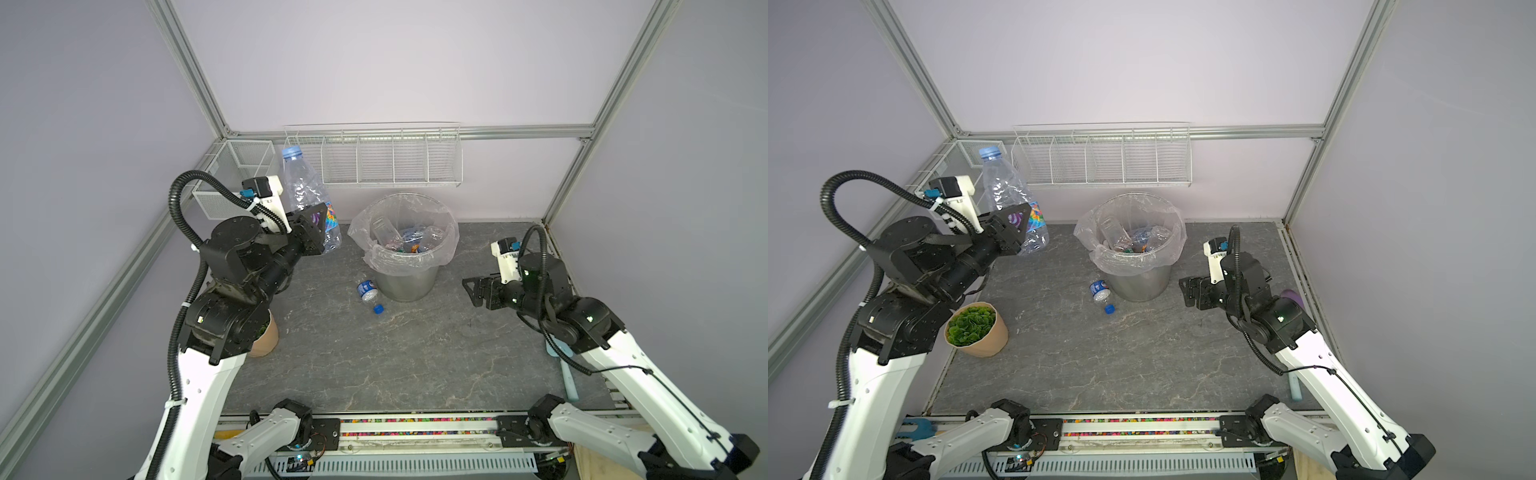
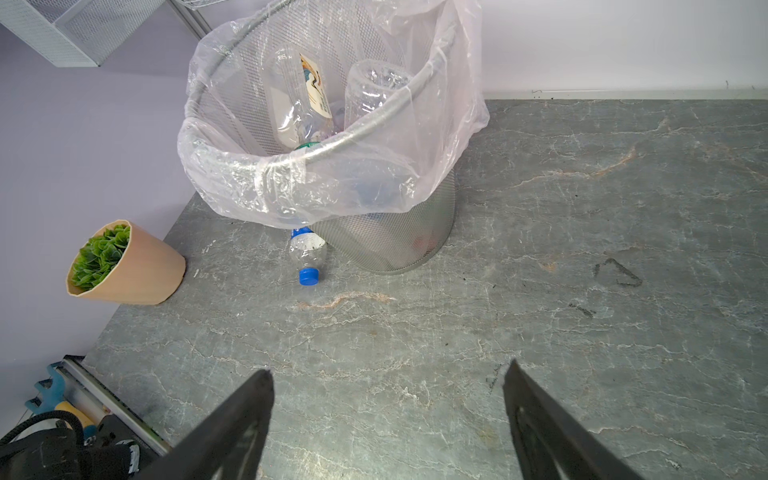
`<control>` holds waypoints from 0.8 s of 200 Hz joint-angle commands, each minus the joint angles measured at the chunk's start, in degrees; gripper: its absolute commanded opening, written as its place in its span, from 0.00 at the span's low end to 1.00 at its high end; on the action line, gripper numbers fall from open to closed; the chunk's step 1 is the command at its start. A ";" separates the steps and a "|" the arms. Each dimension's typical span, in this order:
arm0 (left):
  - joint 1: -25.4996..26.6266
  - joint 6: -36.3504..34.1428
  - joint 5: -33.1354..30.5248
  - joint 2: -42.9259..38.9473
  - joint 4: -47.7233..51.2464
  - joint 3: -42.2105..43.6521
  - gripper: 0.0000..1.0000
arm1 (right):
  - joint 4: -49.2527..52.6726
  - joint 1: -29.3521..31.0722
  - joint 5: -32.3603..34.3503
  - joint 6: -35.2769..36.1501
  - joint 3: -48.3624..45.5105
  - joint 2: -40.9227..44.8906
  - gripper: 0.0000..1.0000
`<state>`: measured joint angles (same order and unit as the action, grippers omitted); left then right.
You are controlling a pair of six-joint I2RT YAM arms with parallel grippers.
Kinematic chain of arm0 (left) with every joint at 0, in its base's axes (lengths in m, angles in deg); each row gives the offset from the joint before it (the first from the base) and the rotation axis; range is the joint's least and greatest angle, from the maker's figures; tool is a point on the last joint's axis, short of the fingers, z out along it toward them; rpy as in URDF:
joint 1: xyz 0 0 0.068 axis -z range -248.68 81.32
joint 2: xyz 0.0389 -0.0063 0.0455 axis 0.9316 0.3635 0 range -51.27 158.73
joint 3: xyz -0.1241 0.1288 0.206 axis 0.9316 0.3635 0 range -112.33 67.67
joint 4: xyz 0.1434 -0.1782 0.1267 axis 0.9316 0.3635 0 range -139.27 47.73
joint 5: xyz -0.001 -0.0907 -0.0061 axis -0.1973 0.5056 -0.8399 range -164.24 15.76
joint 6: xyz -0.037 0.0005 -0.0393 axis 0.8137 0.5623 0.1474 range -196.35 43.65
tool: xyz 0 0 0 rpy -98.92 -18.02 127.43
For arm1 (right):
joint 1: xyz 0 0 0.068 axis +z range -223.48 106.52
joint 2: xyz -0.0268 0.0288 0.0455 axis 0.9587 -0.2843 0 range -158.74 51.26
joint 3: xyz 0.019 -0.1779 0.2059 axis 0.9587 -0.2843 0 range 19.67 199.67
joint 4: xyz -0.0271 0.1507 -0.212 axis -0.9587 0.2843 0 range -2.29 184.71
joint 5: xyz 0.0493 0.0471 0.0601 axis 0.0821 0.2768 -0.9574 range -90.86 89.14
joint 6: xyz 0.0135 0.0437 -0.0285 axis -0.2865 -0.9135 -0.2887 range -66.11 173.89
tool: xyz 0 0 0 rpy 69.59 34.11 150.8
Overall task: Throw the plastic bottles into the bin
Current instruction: 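Lift the colourful-labelled bottle with the left gripper up over the bin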
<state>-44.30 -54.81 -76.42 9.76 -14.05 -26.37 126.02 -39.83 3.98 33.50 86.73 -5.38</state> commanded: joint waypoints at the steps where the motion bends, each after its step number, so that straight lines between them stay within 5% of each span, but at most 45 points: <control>1: -0.21 -1.68 1.47 1.12 -1.32 -3.55 0.26 | 1.27 -0.43 0.78 0.04 -0.19 1.01 0.89; 87: 1.24 -3.23 2.12 8.98 -1.54 -12.46 0.26 | 2.45 -0.82 0.61 0.38 0.83 1.80 0.89; 160: 7.41 -5.11 1.28 29.21 -1.28 -22.13 0.27 | 2.98 -0.83 0.12 -0.03 1.02 2.68 0.89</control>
<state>-38.14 -58.29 -75.50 31.33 -16.47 -45.69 127.85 -40.40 4.22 33.53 86.84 -3.50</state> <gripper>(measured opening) 0.285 0.889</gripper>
